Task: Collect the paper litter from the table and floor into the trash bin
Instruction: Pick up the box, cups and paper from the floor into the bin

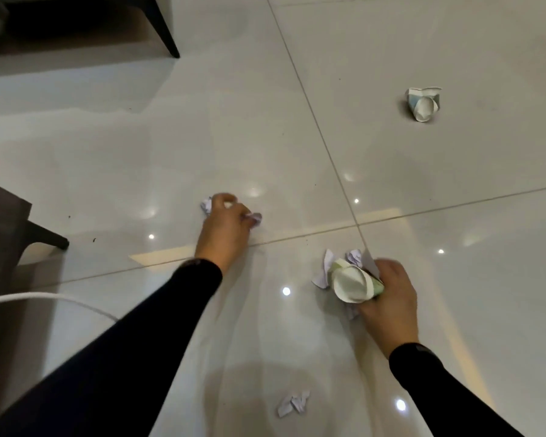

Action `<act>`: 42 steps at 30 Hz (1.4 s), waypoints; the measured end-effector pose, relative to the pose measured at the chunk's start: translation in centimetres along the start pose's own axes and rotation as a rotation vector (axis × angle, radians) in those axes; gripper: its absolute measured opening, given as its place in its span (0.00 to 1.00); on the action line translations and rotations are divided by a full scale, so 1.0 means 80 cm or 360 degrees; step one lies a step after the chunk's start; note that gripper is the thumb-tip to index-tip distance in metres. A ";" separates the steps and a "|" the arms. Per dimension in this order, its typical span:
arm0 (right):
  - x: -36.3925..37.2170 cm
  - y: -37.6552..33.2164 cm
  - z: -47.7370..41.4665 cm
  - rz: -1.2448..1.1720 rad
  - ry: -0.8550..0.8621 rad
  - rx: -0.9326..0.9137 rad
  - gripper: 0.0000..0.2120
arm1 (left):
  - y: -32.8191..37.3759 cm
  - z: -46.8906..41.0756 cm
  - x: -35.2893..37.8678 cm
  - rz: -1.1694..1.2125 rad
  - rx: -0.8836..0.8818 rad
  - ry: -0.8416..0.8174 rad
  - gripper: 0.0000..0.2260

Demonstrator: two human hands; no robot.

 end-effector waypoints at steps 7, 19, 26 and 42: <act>0.044 -0.031 -0.009 0.0385 -0.0519 -0.0348 0.18 | -0.049 -0.017 -0.016 -0.0432 -0.0159 -0.0086 0.07; -0.017 0.066 0.000 -0.0115 -0.0464 0.0461 0.30 | 0.017 0.198 0.079 -0.0508 0.0114 -0.1899 0.28; -0.009 0.062 0.005 0.0331 -0.0362 0.0522 0.12 | 0.013 0.266 0.076 -0.0935 0.1115 -0.1584 0.12; -0.042 0.073 0.113 -0.0683 -0.0489 0.0879 0.11 | 0.066 0.225 0.142 -0.0486 0.0411 -0.1208 0.11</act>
Point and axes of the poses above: each hand's wrist, its own z-axis away from the middle knuckle, its own x-axis out of the palm, y = z × x, the point moved 4 cm from there along -z, towards the middle knuckle, and after that the axes turned 14 degrees about z, right-handed, at the moved point
